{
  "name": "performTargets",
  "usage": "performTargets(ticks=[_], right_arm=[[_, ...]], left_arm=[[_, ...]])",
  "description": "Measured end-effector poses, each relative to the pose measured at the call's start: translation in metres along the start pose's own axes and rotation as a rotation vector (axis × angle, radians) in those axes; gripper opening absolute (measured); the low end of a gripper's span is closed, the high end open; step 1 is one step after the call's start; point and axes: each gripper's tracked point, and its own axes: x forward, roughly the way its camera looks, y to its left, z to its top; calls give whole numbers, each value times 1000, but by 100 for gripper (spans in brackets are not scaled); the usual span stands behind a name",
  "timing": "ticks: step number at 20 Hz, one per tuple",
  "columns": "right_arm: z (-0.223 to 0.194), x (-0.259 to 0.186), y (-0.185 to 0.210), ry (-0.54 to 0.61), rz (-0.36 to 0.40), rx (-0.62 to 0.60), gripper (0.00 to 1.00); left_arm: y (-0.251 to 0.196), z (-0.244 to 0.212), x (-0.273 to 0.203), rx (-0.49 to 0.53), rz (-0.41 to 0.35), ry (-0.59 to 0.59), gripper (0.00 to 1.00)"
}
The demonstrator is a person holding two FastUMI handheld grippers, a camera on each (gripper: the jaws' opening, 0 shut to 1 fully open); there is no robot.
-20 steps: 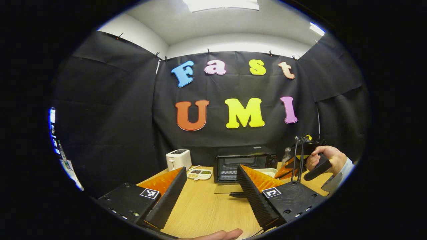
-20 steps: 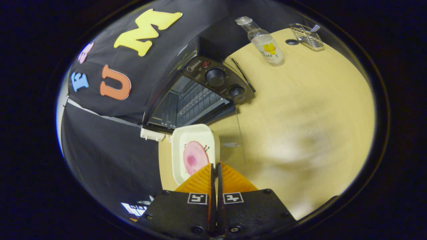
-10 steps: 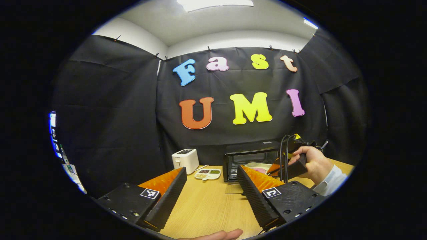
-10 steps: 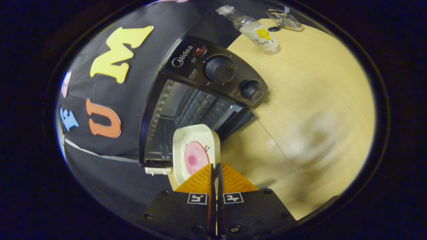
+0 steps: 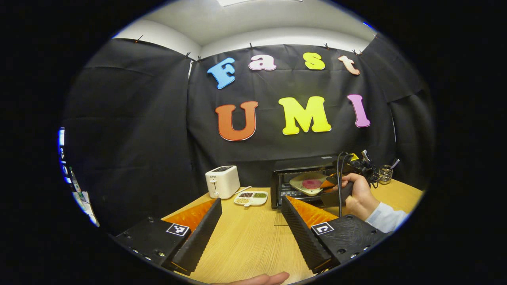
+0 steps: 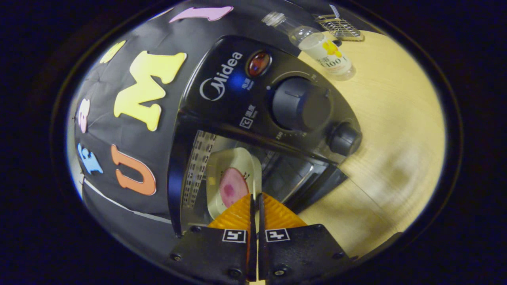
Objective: Open the electric oven with the left hand, put the food in, and close the electric oven.
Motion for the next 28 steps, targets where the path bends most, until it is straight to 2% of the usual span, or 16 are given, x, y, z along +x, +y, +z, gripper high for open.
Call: performTargets(ticks=[3, 5, 7, 8, 9, 12, 13, 14, 15, 16, 19, 22, 24, 25, 27, 28], right_arm=[[9, 10, 2, -45, 44, -28, 6], [10, 16, -3, -68, 21, -61, 1], [12, 22, -8, -80, 3, -78, 7], [14, 23, -5, -87, 26, -73, 2], [17, 21, -1, -98, 41, -66, 13], [16, 14, 7, -99, 99, -112, 22], [18, 12, 6, -101, 103, -132, 36], [20, 8, 5, -109, 101, -148, 31], [20, 3, 4, -117, 101, -160, 45], [19, -2, 4, -118, 103, -174, 40], [2, -25, 19, -90, 176, -228, 54], [-11, -49, 21, -77, 195, -334, 64], [-18, -70, 23, -85, 212, -417, 81], [-22, -82, 22, -94, 221, -454, 94], [-26, -108, 23, -93, 242, -501, 100], [-27, -119, 22, -87, 242, -526, 94]], left_arm=[[-8, -7, 4, -4, -15, 19, 96], [-9, -9, 7, -1, -19, 27, 96], [-10, -10, 8, -1, -21, 32, 96], [-10, -11, 9, -3, -20, 35, 96], [-10, -11, 9, -8, -20, 37, 96], [-12, -13, 7, -26, -29, 45, 96], [-14, -14, 7, -27, -33, 50, 96], [-14, -15, 7, -27, -36, 56, 96], [-15, -17, 6, -27, -38, 62, 96], [-16, -18, 6, -30, -41, 66, 96], [-24, -22, 3, -38, -64, 84, 96], [-30, -27, 2, -32, -78, 99, 96], [-35, -32, 2, -27, -89, 113, 96], [-36, -36, 4, -27, -97, 128, 96], [-39, -45, 7, -34, -107, 159, 96], [-41, -50, 10, -42, -112, 176, 96]])
